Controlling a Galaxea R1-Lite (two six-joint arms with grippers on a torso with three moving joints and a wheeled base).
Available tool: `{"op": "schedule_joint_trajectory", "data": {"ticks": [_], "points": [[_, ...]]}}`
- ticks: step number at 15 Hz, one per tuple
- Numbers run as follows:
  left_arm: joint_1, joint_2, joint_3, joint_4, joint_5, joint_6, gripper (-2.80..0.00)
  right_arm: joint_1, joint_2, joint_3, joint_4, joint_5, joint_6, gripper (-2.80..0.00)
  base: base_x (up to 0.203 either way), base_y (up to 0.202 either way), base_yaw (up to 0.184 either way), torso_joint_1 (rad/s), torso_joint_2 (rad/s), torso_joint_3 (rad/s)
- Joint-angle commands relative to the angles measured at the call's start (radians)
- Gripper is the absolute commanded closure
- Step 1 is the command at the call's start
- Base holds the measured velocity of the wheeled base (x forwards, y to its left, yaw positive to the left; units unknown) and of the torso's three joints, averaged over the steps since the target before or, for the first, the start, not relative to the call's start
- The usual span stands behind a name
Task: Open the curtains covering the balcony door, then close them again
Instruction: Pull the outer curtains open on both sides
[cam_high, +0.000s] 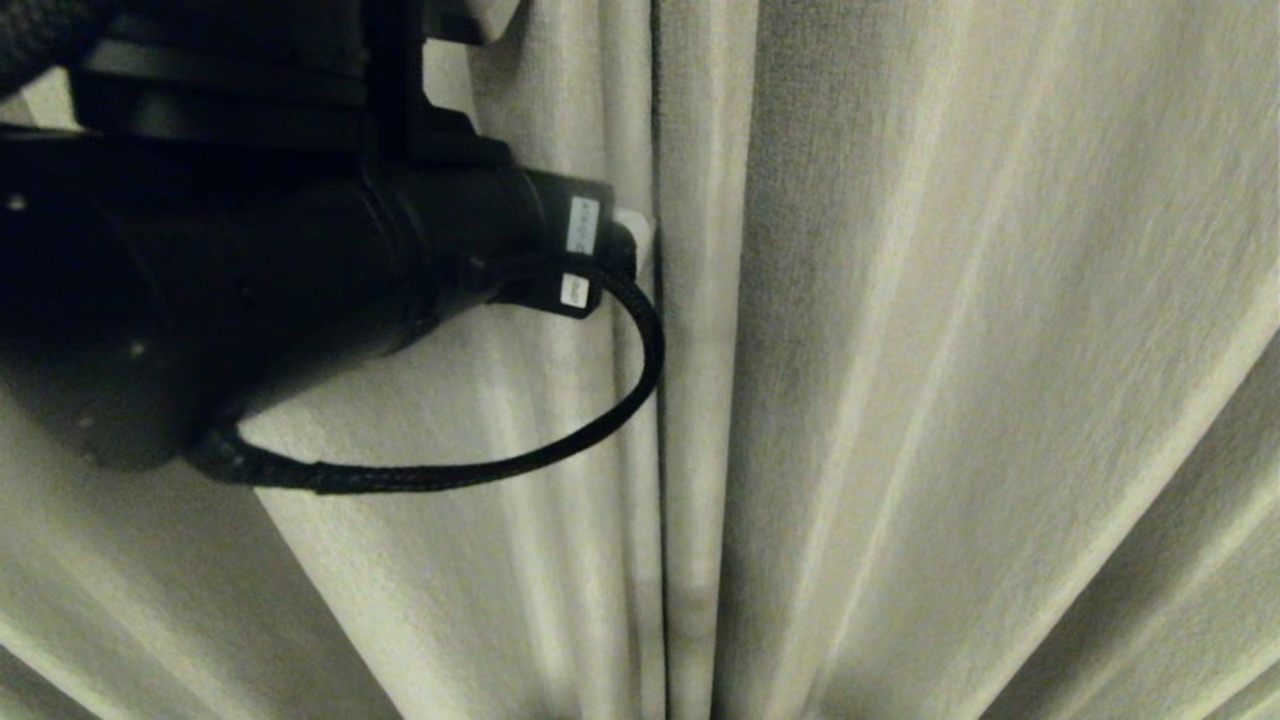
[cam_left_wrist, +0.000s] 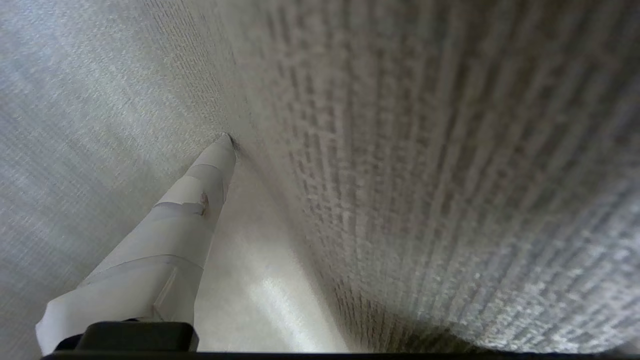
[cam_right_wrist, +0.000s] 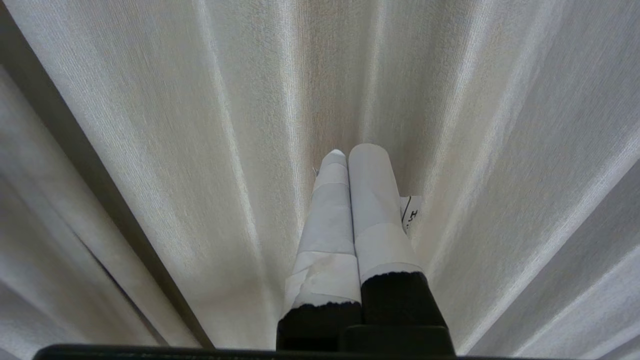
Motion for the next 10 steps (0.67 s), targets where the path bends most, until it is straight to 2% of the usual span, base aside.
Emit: {"op": "schedule_joint_trajectory", "data": {"ticks": [1, 9, 10], "points": [[0.01, 0.024, -0.003, -0.013, 0.004, -0.001, -2.8, 0.0, 0.001, 0.0, 0.0, 0.001, 0.0, 0.0, 0.0, 0.0, 0.0, 0.0, 0.0, 0.0], [0.051, 0.056, -0.005, -0.028, 0.003, -0.005, -2.8, 0.0, 0.001, 0.0, 0.0, 0.001, 0.0, 0.0, 0.0, 0.0, 0.0, 0.0, 0.0, 0.0], [0.054, 0.066, -0.004, -0.061, 0.003, -0.003, 0.0, 0.0, 0.001, 0.0, 0.0, 0.0, 0.0, 0.0, 0.0, 0.0, 0.0, 0.0, 0.0, 0.0]]}}
